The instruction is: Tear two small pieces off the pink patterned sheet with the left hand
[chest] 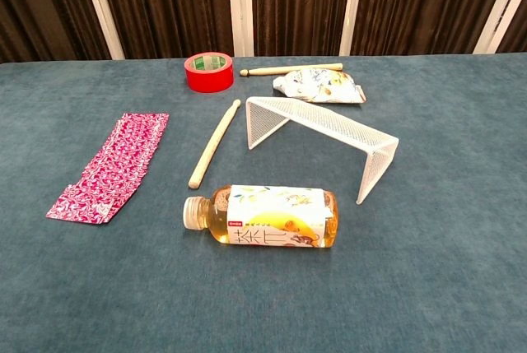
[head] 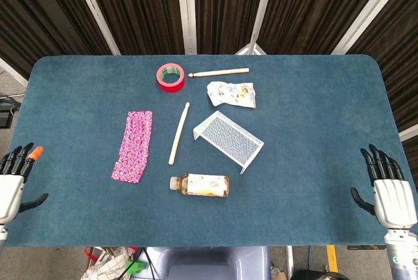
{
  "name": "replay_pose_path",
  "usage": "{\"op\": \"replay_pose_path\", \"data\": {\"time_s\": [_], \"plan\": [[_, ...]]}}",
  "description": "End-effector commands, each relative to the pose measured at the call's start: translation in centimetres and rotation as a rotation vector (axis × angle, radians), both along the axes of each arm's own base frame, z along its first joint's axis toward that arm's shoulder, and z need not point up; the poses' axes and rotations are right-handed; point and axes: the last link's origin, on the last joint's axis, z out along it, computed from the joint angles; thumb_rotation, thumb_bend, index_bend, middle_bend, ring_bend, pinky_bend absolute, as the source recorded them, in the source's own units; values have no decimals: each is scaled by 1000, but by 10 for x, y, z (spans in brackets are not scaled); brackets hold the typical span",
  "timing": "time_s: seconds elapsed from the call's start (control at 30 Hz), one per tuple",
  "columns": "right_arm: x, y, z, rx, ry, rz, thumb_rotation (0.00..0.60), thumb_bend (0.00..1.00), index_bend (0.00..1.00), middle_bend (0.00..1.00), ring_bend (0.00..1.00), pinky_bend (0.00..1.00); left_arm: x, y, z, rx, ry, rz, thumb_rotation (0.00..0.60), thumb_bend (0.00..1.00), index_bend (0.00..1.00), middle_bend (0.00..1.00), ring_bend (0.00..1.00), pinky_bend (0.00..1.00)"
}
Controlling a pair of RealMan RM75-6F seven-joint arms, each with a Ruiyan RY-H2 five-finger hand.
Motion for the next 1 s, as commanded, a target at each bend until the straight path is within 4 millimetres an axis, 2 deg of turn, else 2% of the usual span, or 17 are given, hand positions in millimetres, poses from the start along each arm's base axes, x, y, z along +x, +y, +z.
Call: {"op": "replay_pose_path", "data": {"time_s": [0.03, 0.2, 0.37, 0.5, 0.6, 0.77, 1.0], "plan": [[-1, 1, 0, 9, 11, -11, 600, 320, 39, 44, 88, 144, 0, 7, -8, -32, 10, -5, 600, 329, 116, 204, 145, 299], [0, -1, -1, 12, 12, -14, 600, 321, 39, 43, 88, 144, 6, 17, -27, -96, 26, -69, 600, 460, 129, 555, 435, 503], [0, -2, -2, 15, 14, -18, 600, 321, 39, 44, 88, 144, 10, 25, -49, -165, 39, -108, 600, 582, 154, 731, 595, 579], [0, -2, -3, 17, 15, -18, 600, 321, 39, 44, 88, 144, 17, 31, -64, -219, 39, -131, 600, 708, 163, 809, 669, 609], [0, -1, -4, 18, 16, -20, 600, 321, 39, 44, 88, 144, 21, 33, -73, -268, 48, -137, 600, 768, 170, 827, 686, 612], [0, -1, -5, 21, 19, -22, 600, 320, 39, 44, 88, 144, 27, 36, -87, -344, 75, -125, 600, 820, 184, 837, 702, 612], [-1, 0, -4, 16, 13, -25, 600, 320, 39, 44, 88, 144, 32, 36, -104, -427, 113, -95, 600, 841, 209, 845, 719, 612]]}}
